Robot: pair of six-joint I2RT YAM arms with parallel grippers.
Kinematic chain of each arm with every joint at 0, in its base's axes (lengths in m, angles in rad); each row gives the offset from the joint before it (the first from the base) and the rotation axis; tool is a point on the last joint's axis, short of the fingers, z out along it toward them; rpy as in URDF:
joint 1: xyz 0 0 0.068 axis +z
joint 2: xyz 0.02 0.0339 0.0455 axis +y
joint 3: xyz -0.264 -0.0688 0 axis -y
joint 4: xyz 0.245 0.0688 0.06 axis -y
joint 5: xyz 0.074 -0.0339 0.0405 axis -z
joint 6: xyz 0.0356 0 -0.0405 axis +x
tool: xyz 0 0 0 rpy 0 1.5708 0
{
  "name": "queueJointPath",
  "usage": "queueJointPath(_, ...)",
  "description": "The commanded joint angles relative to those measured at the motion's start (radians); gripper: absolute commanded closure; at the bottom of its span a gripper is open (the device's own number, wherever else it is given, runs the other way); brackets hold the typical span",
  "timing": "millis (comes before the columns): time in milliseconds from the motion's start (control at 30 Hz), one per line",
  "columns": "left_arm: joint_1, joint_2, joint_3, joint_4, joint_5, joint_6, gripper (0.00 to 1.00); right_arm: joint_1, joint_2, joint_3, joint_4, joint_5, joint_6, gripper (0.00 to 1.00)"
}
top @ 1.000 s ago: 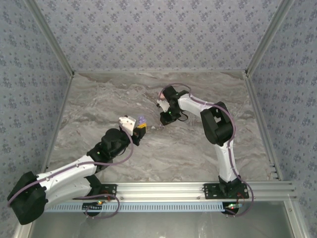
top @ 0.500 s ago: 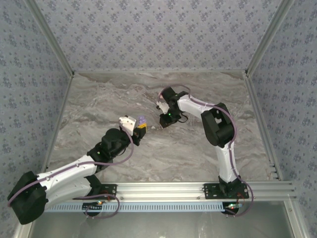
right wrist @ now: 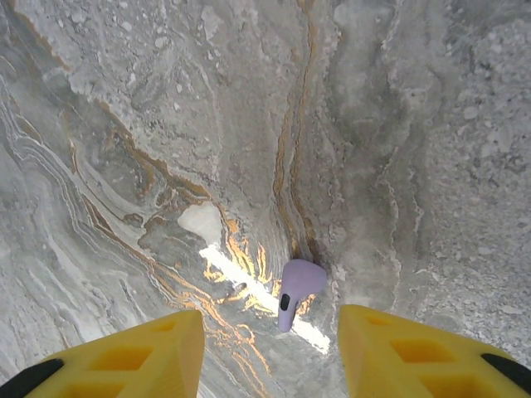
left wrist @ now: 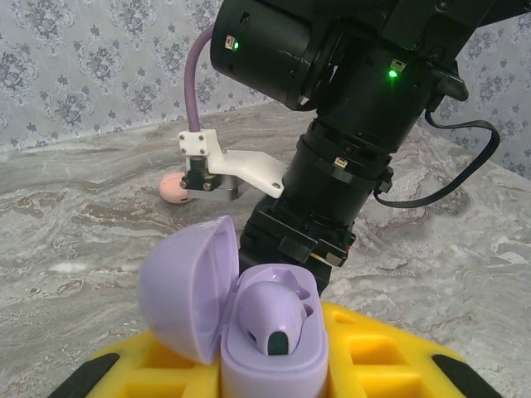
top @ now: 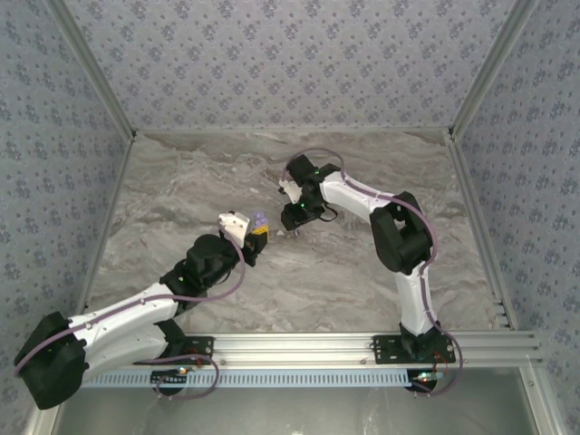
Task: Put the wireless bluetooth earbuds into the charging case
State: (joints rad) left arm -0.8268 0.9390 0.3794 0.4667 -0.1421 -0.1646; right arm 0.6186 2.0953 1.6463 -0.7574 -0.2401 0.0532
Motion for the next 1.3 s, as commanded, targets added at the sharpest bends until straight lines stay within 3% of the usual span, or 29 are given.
queueJointPath(0, -0.003, -0.002, 0.038, 0.018, 0.021, 0.007, 0.75, 0.011, 0.031, 0.035, -0.038, 0.047, 0.102, 0.51)
queueJointPath(233, -0.002, -0.001, 0.038, 0.018, 0.019, 0.009, 0.75, 0.023, 0.064, 0.051, -0.044, 0.076, 0.171, 0.53)
queueJointPath(1267, -0.002, -0.003, 0.031, 0.017, 0.016, 0.004, 0.75, 0.064, 0.179, 0.141, -0.129, 0.188, 0.211, 0.64)
